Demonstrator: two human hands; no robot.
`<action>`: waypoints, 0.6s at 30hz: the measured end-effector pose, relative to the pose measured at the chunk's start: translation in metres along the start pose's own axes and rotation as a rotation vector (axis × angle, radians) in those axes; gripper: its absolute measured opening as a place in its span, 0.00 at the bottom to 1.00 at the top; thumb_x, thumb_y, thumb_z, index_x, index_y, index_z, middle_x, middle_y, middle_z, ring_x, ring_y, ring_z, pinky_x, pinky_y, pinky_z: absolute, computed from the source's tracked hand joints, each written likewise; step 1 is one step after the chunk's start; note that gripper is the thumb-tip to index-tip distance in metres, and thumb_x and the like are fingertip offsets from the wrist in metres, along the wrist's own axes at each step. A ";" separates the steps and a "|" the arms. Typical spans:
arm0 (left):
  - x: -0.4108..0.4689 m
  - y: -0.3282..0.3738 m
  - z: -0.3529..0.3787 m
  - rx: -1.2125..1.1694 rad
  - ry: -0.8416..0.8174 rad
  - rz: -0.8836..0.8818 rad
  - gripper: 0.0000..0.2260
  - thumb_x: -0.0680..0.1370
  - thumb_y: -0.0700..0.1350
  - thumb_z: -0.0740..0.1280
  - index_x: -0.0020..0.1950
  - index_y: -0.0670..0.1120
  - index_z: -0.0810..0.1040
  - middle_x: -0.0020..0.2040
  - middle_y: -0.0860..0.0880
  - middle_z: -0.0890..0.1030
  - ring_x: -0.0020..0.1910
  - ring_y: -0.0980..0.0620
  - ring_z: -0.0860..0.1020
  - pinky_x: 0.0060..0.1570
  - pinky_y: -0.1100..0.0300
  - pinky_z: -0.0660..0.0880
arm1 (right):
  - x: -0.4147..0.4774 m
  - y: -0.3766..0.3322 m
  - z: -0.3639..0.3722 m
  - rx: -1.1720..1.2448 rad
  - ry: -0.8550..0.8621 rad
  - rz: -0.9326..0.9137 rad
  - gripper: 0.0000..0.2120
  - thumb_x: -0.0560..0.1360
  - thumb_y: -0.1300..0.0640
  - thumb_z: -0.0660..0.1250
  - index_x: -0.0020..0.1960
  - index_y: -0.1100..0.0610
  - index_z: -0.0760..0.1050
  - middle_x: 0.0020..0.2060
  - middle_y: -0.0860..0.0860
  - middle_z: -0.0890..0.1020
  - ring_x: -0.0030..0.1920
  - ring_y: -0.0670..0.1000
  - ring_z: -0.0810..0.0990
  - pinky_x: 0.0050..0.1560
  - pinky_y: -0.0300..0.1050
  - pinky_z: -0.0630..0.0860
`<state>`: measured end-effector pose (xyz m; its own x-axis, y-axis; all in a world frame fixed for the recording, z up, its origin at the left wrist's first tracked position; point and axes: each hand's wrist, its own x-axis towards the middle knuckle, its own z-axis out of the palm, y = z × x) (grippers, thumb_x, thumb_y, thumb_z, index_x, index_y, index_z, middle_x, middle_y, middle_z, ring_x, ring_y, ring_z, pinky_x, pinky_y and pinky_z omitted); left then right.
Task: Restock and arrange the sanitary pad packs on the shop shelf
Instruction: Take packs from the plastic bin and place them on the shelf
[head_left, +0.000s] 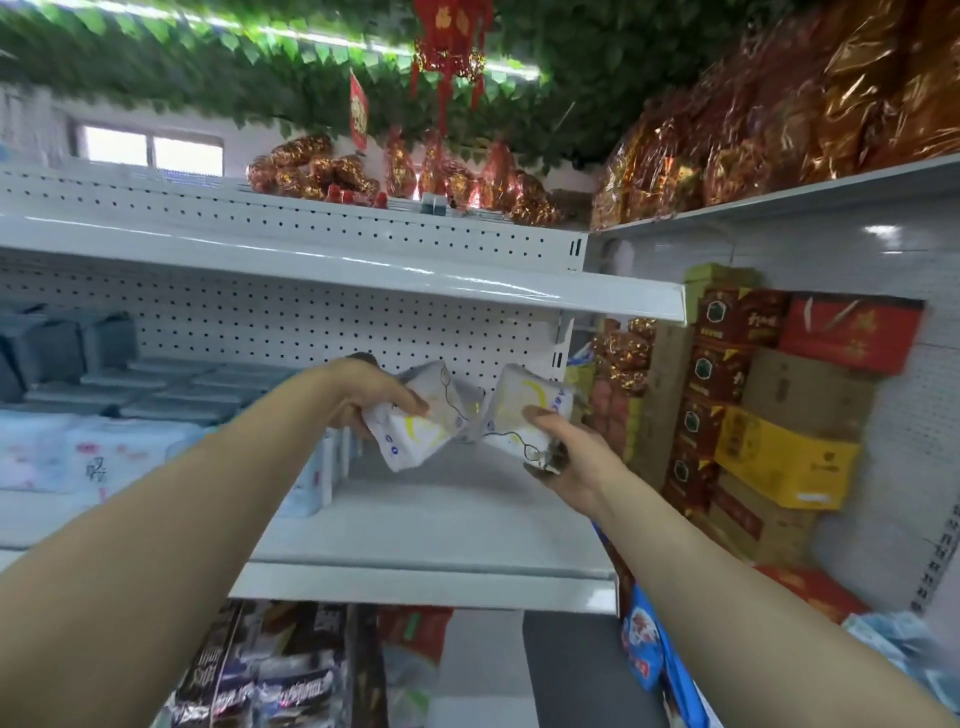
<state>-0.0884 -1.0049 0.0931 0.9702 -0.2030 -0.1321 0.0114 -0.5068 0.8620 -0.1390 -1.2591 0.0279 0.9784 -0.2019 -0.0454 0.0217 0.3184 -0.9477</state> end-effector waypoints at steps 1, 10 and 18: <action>0.006 0.006 -0.004 0.060 -0.015 0.002 0.29 0.63 0.48 0.83 0.59 0.38 0.80 0.51 0.42 0.86 0.52 0.42 0.84 0.60 0.47 0.79 | 0.006 -0.002 0.001 -0.058 0.011 -0.022 0.26 0.69 0.57 0.80 0.65 0.62 0.77 0.48 0.56 0.79 0.49 0.54 0.78 0.49 0.50 0.79; 0.076 0.013 -0.041 0.720 -0.109 0.129 0.38 0.55 0.67 0.80 0.63 0.64 0.76 0.59 0.61 0.80 0.62 0.53 0.77 0.67 0.52 0.71 | 0.058 -0.051 0.015 -1.013 0.005 -0.246 0.35 0.67 0.45 0.81 0.68 0.56 0.74 0.53 0.45 0.78 0.46 0.45 0.78 0.42 0.39 0.77; 0.128 -0.001 -0.036 0.894 -0.149 0.185 0.25 0.69 0.56 0.79 0.62 0.55 0.76 0.60 0.54 0.78 0.59 0.51 0.76 0.64 0.54 0.72 | 0.124 -0.041 0.020 -1.441 -0.135 -0.307 0.33 0.61 0.39 0.82 0.61 0.51 0.78 0.54 0.46 0.81 0.54 0.49 0.80 0.50 0.43 0.78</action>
<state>0.0441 -1.0000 0.0927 0.8962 -0.4193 -0.1452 -0.3916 -0.9012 0.1856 -0.0149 -1.2783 0.0675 0.9864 0.0216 0.1630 0.0873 -0.9089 -0.4077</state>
